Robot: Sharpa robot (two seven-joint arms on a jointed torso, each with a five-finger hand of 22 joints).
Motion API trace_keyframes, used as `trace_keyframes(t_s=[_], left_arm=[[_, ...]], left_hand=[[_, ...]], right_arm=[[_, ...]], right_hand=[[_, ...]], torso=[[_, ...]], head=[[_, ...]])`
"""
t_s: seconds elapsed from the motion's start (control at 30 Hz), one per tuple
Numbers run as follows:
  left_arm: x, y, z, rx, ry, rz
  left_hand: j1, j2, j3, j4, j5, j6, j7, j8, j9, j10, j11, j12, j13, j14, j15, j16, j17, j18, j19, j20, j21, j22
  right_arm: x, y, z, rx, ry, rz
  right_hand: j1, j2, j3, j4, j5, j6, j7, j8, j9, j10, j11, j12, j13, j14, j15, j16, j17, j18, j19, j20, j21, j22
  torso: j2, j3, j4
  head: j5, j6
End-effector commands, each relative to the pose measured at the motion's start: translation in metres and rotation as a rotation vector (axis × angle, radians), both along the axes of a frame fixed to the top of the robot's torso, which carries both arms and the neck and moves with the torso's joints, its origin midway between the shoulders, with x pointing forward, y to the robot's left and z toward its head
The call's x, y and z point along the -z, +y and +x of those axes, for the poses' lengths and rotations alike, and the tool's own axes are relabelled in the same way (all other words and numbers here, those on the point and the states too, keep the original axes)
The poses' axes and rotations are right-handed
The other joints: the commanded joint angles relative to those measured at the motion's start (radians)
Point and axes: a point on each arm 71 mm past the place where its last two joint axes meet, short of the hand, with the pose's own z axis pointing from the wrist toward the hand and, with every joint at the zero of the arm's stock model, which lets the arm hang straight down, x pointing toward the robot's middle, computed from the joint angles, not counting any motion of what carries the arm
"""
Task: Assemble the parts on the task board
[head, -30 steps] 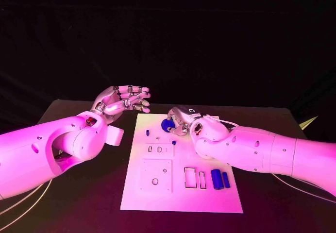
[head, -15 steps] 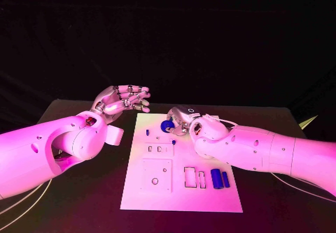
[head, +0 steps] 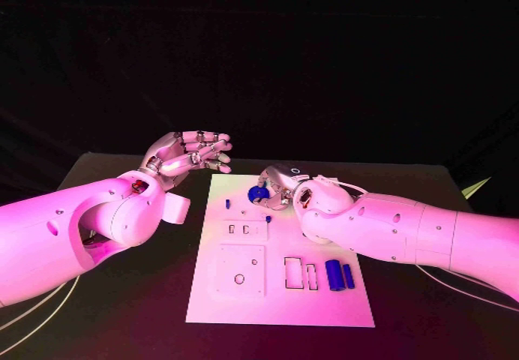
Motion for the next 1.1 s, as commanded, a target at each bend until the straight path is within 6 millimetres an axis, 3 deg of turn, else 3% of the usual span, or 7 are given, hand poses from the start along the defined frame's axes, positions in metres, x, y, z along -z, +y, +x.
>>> trace_keyframes(t_s=[0.03, 0.53, 0.9, 1.1], left_arm=[[-0.001, -0.002, -0.001, 0.020, -0.003, -0.006], [-0.001, -0.001, -0.001, 0.017, -0.002, -0.005], [-0.001, 0.001, 0.000, 0.014, -0.002, -0.004], [-0.001, 0.002, 0.000, 0.012, -0.002, -0.003]], left_hand=[[-0.007, 0.000, 0.001, -0.006, -0.003, -0.008, 0.035, -0.006, 0.001, 0.000, 0.002, -0.005, 0.000, -0.004, 0.001, 0.004, 0.001, 0.000, -0.008, -0.002, 0.002, 0.001], [-0.007, 0.000, 0.001, -0.007, -0.003, -0.009, 0.035, -0.006, 0.001, 0.000, 0.003, -0.005, 0.000, -0.006, 0.001, 0.004, 0.002, 0.000, -0.010, -0.002, 0.003, 0.002], [-0.007, 0.000, 0.001, -0.007, -0.003, -0.009, 0.035, -0.006, 0.001, 0.000, 0.003, -0.005, 0.000, -0.006, 0.001, 0.004, 0.002, 0.000, -0.010, -0.002, 0.003, 0.002], [-0.007, 0.000, 0.002, -0.007, -0.003, -0.009, 0.036, -0.006, 0.001, -0.001, 0.003, -0.005, -0.001, -0.007, 0.001, 0.005, 0.003, 0.000, -0.012, -0.002, 0.005, 0.003]], right_arm=[[0.004, -0.001, 0.000, -0.012, 0.033, -0.020], [0.004, -0.010, -0.001, 0.019, 0.046, -0.027], [-0.007, -0.019, -0.011, 0.003, -0.036, 0.067], [-0.015, -0.028, -0.017, -0.001, -0.043, 0.088]], right_hand=[[-0.005, 0.009, -0.005, 0.001, 0.006, 0.001, 0.000, -0.003, 0.001, 0.034, 0.005, -0.001, 0.186, 0.102, 0.007, 0.004, 0.264, -0.007, 0.106, 0.005, 0.006, 0.263], [-0.005, 0.015, -0.004, 0.002, 0.012, 0.001, 0.000, -0.004, 0.001, 0.032, 0.005, -0.003, 0.184, 0.102, 0.006, 0.004, 0.264, -0.007, 0.106, 0.005, 0.006, 0.263], [0.015, 0.016, 0.006, -0.013, 0.047, 0.001, 0.001, -0.011, 0.001, 0.032, 0.005, -0.002, 0.185, 0.102, 0.006, 0.004, 0.264, -0.007, 0.106, 0.005, 0.006, 0.263], [0.027, 0.010, 0.008, -0.025, 0.029, 0.006, 0.000, -0.012, 0.002, 0.033, 0.005, -0.002, 0.186, 0.102, 0.006, 0.004, 0.264, -0.007, 0.106, 0.005, 0.006, 0.263]], torso=[[0.000, -0.0001, 0.0003], [-0.001, 0.0007, 0.0006], [-0.001, 0.0009, -0.0031], [-0.002, 0.0014, -0.0015]], head=[[0.000, 0.000], [0.001, 0.003], [0.003, 0.005], [0.000, 0.005]])
